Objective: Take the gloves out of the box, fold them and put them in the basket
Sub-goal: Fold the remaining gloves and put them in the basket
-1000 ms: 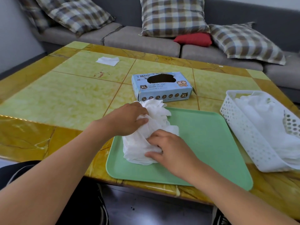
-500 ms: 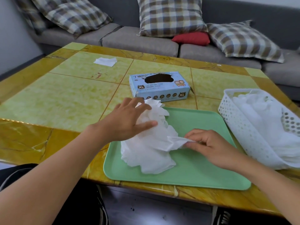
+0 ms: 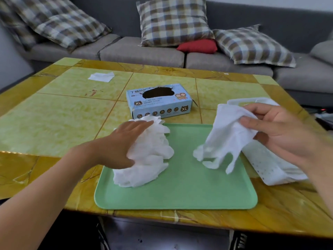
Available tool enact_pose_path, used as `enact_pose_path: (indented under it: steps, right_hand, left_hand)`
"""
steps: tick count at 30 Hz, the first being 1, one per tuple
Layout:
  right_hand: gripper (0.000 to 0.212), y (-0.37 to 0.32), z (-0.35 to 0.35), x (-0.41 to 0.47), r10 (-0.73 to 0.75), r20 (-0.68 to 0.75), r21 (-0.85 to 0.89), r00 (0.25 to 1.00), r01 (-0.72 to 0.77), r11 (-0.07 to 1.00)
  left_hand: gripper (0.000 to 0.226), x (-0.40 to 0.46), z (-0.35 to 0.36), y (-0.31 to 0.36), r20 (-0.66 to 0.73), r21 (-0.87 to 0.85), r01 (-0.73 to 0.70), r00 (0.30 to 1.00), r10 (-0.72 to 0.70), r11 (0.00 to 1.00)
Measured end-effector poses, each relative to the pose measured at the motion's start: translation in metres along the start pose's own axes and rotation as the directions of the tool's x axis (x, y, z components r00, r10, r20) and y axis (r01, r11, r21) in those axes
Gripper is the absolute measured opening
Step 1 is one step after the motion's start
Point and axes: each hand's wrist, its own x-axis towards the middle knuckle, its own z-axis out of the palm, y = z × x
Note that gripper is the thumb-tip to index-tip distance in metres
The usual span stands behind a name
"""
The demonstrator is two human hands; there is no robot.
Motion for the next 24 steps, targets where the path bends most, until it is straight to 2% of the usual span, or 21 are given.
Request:
enact_pose_path:
  steps: [2, 4, 5, 7, 8, 10, 11, 12, 14, 16, 17, 18, 20, 21, 23, 24]
  right_hand:
    - [0.039, 0.0, 0.008, 0.0, 0.072, 0.012, 0.007, 0.997, -0.072, 0.997]
    - [0.046, 0.003, 0.022, 0.001, 0.12, -0.029, 0.072, 0.992, -0.118, 0.99]
    - [0.047, 0.005, 0.03, 0.001, 0.13, -0.047, 0.092, 0.99, -0.125, 0.988]
    - [0.044, 0.004, 0.043, 0.0, 0.129, -0.032, 0.1, 0.991, -0.125, 0.987]
    - [0.042, 0.002, 0.048, -0.001, 0.126, 0.007, 0.115, 0.992, -0.126, 0.985]
    - [0.045, -0.008, 0.05, -0.007, 0.102, 0.105, 0.153, 0.989, -0.117, 0.981]
    - [0.051, -0.014, 0.048, -0.009, 0.066, 0.151, 0.159, 0.986, -0.09, 0.983]
    - [0.059, -0.02, 0.045, -0.009, 0.023, 0.166, 0.139, 0.986, -0.046, 0.989]
    - [0.069, -0.027, 0.03, -0.008, -0.083, 0.058, -0.048, 0.995, 0.086, 0.995]
    - [0.079, -0.022, 0.022, -0.001, -0.157, -0.121, -0.369, 0.98, 0.102, 0.924]
    - [0.084, -0.02, 0.018, 0.001, -0.117, -0.138, -0.446, 0.983, 0.044, 0.894]
    - [0.084, -0.016, 0.019, 0.004, -0.027, -0.089, -0.431, 0.996, -0.014, 0.902]
    - [0.065, -0.005, 0.021, 0.011, 0.141, 0.087, -0.202, 0.986, -0.122, 0.972]
    - [0.052, -0.001, 0.024, 0.014, 0.165, 0.127, -0.093, 0.978, -0.154, 0.984]
    - [0.034, 0.004, 0.025, 0.023, 0.151, 0.101, 0.004, 0.983, -0.152, 0.988]
    - [0.029, 0.005, 0.024, 0.028, 0.147, 0.07, 0.016, 0.987, -0.148, 0.989]
  left_hand:
    - [0.108, -0.005, -0.018, 0.02, -0.114, -0.067, -0.068, 0.992, 0.06, 0.995]
    - [0.095, -0.005, -0.029, 0.058, -0.298, -0.244, -0.159, 0.951, 0.082, 0.957]
    - [0.094, -0.003, -0.03, 0.082, -0.323, -0.324, -0.19, 0.943, 0.08, 0.927]
    - [0.097, 0.008, -0.023, 0.126, -0.237, -0.423, -0.206, 0.965, 0.111, 0.882]
    - [0.091, 0.015, -0.017, 0.143, -0.198, -0.505, -0.226, 0.97, 0.143, 0.833]
    - [0.066, 0.032, -0.007, 0.164, -0.225, -0.741, -0.26, 0.965, 0.137, 0.619]
    - [0.052, 0.04, -0.006, 0.165, -0.268, -0.818, -0.269, 0.96, 0.075, 0.508]
    - [0.04, 0.045, -0.008, 0.165, -0.309, -0.854, -0.28, 0.951, 0.005, 0.438]
    - [0.015, 0.051, -0.012, 0.163, -0.315, -0.916, -0.265, 0.94, -0.129, 0.301]
    - [0.018, 0.054, -0.016, 0.157, -0.158, -0.987, -0.149, 0.96, -0.23, 0.057]
    - [0.024, 0.057, -0.017, 0.156, -0.081, -0.995, -0.092, 0.972, -0.219, -0.041]
    - [0.032, 0.057, -0.018, 0.153, -0.02, -0.994, -0.038, 0.984, -0.176, -0.098]
    - [0.041, 0.054, -0.019, 0.151, 0.064, -0.993, 0.057, 0.996, -0.059, -0.102]
    - [0.044, 0.053, -0.02, 0.15, 0.089, -0.993, 0.088, 0.996, -0.003, -0.074]
    - [0.044, 0.051, -0.02, 0.146, 0.083, -0.997, 0.082, 0.994, 0.07, 0.009]
    - [0.042, 0.053, -0.021, 0.143, 0.057, -0.996, 0.053, 0.997, 0.055, 0.071]
